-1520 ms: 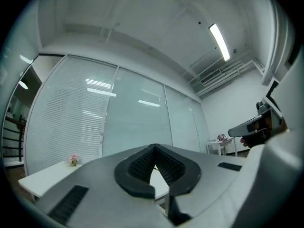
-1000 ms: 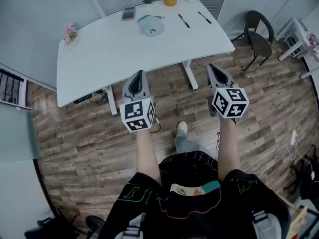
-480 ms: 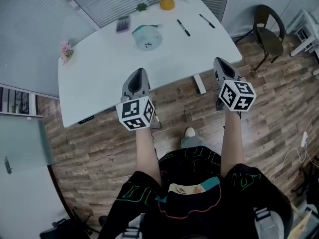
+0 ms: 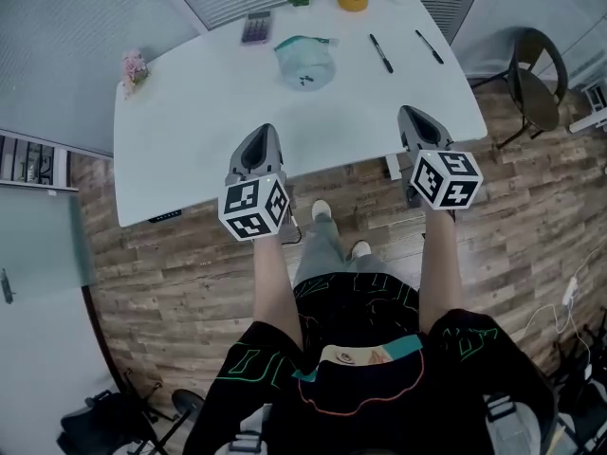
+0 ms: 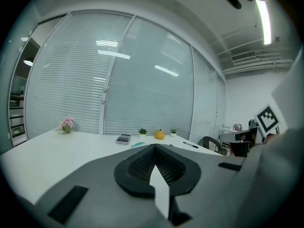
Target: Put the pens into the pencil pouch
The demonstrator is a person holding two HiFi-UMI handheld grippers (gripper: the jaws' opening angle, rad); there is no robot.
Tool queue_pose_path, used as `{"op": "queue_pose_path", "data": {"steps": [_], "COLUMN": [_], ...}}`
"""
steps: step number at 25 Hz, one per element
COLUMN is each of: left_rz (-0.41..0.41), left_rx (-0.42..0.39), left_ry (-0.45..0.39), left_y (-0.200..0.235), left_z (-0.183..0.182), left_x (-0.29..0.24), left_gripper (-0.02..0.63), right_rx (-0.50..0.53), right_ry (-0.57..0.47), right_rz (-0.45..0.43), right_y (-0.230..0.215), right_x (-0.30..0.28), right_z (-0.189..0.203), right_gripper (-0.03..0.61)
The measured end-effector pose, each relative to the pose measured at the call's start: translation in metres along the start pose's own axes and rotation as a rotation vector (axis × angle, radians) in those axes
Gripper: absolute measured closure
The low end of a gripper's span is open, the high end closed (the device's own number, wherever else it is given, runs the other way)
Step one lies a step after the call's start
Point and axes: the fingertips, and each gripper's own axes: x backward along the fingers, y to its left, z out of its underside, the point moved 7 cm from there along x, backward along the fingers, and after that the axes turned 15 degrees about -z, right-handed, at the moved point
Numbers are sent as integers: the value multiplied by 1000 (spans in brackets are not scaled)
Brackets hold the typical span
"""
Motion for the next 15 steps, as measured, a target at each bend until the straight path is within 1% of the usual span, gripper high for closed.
{"op": "queue_pose_path", "data": {"steps": [4, 7, 10, 15], "left_rz": [-4, 12, 26, 66], "left_rx": [23, 28, 9, -31], "left_ry": [68, 85, 119, 190], "left_y": [15, 23, 25, 10], "left_z": [1, -9, -12, -6], "left_x": [-44, -85, -122, -186], "left_gripper": [615, 615, 615, 615], "right_rx": [-12, -31, -63, -76], "right_ry": [29, 26, 27, 67], "right_rz": [41, 97, 144, 161], "right_y": [-18, -37, -51, -65], "right_x": [-22, -33, -42, -67], "right_z": [5, 4, 6, 14], "right_gripper": [580, 580, 580, 580]}}
